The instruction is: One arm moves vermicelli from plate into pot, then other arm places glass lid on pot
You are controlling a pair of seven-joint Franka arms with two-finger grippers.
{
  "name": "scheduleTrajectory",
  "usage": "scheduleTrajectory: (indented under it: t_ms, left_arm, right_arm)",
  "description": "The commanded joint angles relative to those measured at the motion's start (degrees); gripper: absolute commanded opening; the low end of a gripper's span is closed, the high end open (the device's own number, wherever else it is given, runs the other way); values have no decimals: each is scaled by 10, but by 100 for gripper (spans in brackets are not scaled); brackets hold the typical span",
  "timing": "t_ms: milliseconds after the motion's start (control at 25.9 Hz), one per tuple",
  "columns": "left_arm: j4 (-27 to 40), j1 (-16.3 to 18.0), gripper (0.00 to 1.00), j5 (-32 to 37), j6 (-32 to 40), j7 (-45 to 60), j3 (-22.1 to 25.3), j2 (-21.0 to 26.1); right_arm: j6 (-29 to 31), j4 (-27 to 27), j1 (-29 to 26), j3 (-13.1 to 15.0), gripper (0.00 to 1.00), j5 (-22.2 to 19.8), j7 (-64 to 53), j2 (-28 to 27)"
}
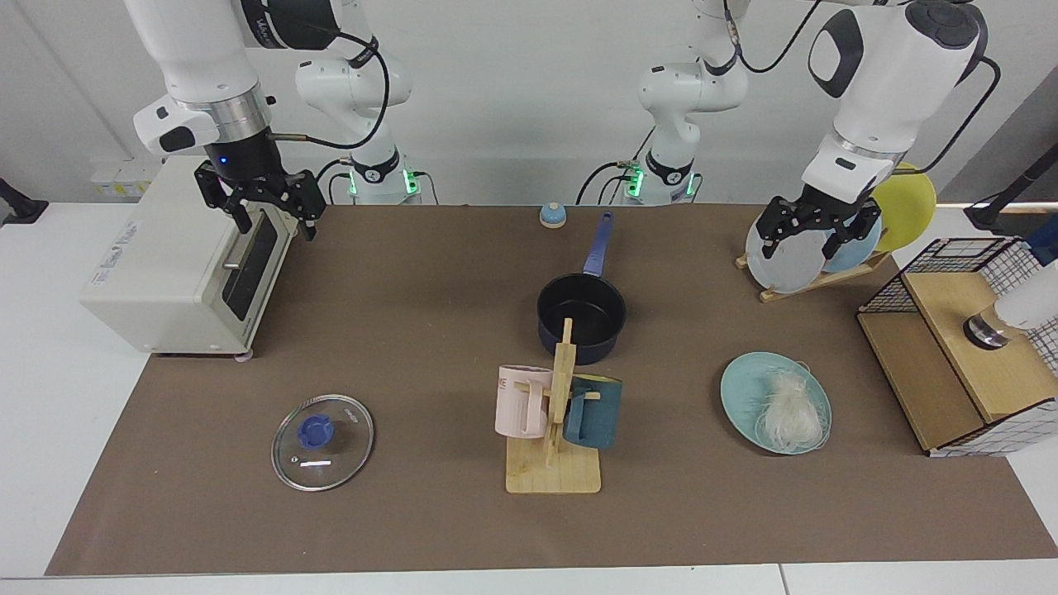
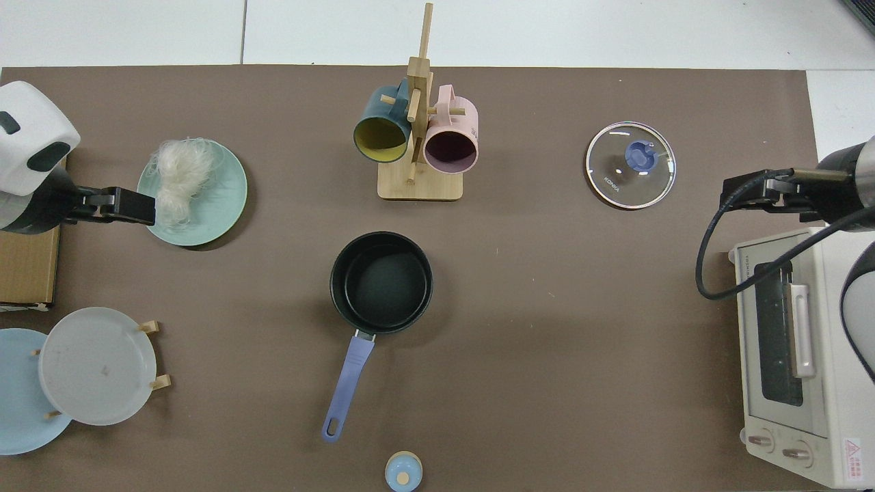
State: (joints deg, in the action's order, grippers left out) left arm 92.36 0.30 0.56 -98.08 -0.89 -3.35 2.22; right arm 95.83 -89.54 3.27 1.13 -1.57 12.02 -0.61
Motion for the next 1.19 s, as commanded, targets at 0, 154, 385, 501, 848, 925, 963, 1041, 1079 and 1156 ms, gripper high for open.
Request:
scheduleTrajectory:
  t_ms: [0, 154, 385, 501, 848, 925, 963, 1041, 1079, 1156]
  left_arm:
    - [19, 0, 100, -6, -22, 7, 4, -7]
    - [19, 2, 100, -8, -23, 10, 6, -7]
    - [16, 2, 100, -6, 0, 12, 11, -12]
    - [12, 1, 100, -2, 1, 13, 8, -14]
    - [3, 6, 100, 0, -15, 16, 11, -12]
    - [1, 4, 100, 0, -20, 16, 11, -9]
    - [-1, 4, 100, 0, -23, 16, 11, -7]
    - [-14, 5, 100, 0, -24, 19, 10, -2]
    - [-18, 6, 100, -1, -24, 24, 10, 0]
    - [-23, 6, 100, -2, -26, 44, 11, 10]
  right_arm:
    - [-2, -1, -8, -3, 100, 5, -11, 4]
    - [-2, -1, -8, -3, 100, 5, -11, 4]
    - [-1, -1, -8, -3, 100, 5, -11, 4]
    - [-2, -1, -8, -3, 100, 5, -11, 4]
    - [-1, -1, -8, -3, 100, 5, -11, 4]
    - [-2, -1, -8, -3, 100, 5, -11, 4]
    - [-2, -1, -8, -3, 100, 5, -11, 4]
    - [-1, -1, -8, -3, 100, 5, -11, 4]
    - [-2, -1, -8, -3, 100, 5, -11, 4]
    - [-1, -1, -8, -3, 100, 5, -11, 4]
